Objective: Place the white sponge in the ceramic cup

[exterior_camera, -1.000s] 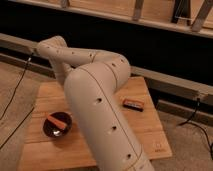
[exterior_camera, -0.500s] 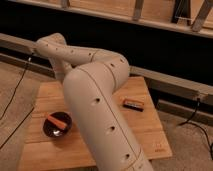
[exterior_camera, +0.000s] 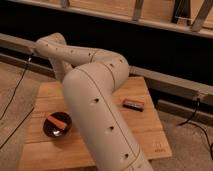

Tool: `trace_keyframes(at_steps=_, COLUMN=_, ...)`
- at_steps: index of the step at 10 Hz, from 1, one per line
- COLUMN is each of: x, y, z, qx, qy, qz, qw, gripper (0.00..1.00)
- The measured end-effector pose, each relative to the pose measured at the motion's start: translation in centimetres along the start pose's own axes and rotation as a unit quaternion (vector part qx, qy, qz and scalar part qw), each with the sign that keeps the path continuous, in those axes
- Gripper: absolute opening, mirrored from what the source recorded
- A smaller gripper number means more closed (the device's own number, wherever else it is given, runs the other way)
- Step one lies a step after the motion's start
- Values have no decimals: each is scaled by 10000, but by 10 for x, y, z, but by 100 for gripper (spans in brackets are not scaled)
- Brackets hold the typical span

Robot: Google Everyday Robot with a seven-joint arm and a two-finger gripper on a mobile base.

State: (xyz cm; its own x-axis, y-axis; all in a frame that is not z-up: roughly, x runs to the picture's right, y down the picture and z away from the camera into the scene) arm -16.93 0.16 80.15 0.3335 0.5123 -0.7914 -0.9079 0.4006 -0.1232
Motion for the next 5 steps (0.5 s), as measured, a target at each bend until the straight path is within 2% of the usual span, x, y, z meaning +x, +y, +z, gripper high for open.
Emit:
trace_keyframes(at_steps=1, x=-13, y=-1, z=2, qx=121, qy=-170, qz=107, qw=9997, gripper=0)
trace_keyframes(at_steps=3, x=-27, y=-1, z=7, qx=221, qy=-364, qz=279, qw=9987, gripper=0)
trace_keyframes(at_steps=5, x=-30, y=0, z=9, qx=237, qy=-422, qz=360, qw=9982, gripper=0)
